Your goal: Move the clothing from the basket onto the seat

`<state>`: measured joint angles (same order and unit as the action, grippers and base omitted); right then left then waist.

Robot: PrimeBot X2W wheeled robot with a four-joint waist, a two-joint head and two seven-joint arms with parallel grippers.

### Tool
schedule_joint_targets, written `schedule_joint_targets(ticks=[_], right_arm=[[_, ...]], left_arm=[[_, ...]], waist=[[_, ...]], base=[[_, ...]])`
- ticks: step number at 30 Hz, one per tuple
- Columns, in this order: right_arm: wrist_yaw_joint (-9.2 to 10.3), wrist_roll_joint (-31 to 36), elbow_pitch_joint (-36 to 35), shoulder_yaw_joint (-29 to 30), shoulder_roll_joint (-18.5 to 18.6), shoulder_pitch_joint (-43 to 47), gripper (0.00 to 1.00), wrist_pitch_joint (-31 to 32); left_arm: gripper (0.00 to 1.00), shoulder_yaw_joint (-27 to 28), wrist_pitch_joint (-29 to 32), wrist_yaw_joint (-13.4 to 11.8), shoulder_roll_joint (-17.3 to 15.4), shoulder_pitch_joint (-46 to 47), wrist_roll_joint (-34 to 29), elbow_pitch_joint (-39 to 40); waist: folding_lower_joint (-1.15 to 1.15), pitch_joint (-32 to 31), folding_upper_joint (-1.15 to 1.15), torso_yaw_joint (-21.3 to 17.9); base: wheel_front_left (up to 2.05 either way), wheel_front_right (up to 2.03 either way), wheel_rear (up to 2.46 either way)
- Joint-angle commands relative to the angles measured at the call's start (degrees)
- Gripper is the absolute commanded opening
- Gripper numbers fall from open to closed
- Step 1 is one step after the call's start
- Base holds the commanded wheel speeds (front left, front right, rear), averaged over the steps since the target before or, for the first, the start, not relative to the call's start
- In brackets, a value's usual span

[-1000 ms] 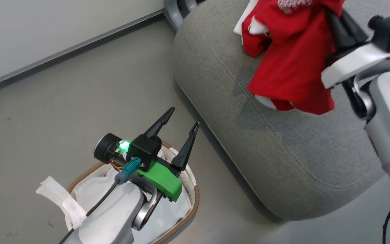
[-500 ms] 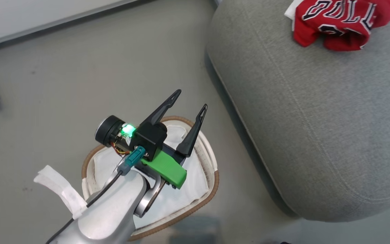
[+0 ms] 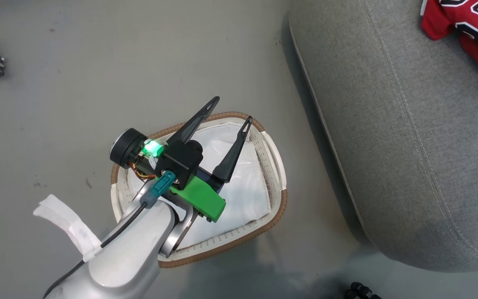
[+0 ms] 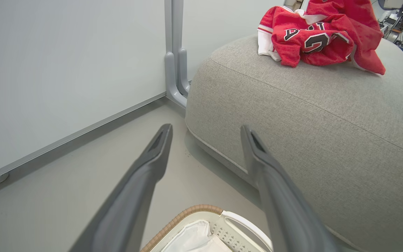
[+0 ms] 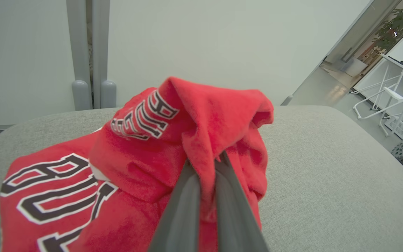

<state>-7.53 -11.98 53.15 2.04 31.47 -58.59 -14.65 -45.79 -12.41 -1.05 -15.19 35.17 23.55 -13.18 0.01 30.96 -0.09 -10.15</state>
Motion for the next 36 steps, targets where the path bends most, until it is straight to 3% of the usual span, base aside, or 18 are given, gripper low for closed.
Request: schedule_joint_targets(ticks=[1,3,5,6,21,28,36], right_arm=[[0.08,0.4,0.3,0.4,-0.2,0.7,0.0,-0.4],[0.08,1.1,0.3,0.7,-1.4,1.2,0.25,-0.5],[0.08,1.6,0.0,0.8,-2.2,1.3,0.65,-0.6],[0.08,1.8,-0.6,0.7,-2.7,1.5,0.99,-0.6],[0.08,3.8,-6.2,-2.6,-5.8,6.2,1.0,-0.6],[0.08,3.4,-7.8,-6.4,-7.5,6.9,1.0,-0.6],[0.08,2.4,-10.6,-7.6,-13.2,11.4,1.0,-0.5]], left_arm=[[1.0,0.1,0.0,-0.4,-0.5,0.7,-0.6,0.2],[1.0,0.1,-0.1,-0.4,-0.8,0.5,-0.2,0.3],[1.0,0.1,-0.2,-0.4,-0.7,0.3,0.1,0.2],[1.0,0.1,-0.3,-0.4,-0.6,0.2,0.3,0.1],[1.0,3.0,-2.3,-1.0,1.5,-3.2,4.1,-1.8],[1.0,7.4,-2.8,-1.8,2.8,-6.9,5.9,-3.3],[1.0,15.8,-2.7,-2.3,4.5,-13.7,5.3,-3.9]], waist=[[-0.01,0.7,0.09,0.1],[-0.01,0.6,0.09,-0.5],[-0.01,0.3,0.09,-0.9],[-0.01,0.0,0.09,-1.1],[-0.01,-8.6,0.09,-1.0],[-0.01,-14.4,0.09,1.8],[-0.01,-20.5,0.09,6.3]], base=[[0.0,0.0,0.0],[0.0,0.0,0.0],[0.0,0.0,0.0],[0.0,0.0,0.0],[0.0,0.0,0.0],[0.0,0.0,0.0],[0.0,0.0,0.0]])
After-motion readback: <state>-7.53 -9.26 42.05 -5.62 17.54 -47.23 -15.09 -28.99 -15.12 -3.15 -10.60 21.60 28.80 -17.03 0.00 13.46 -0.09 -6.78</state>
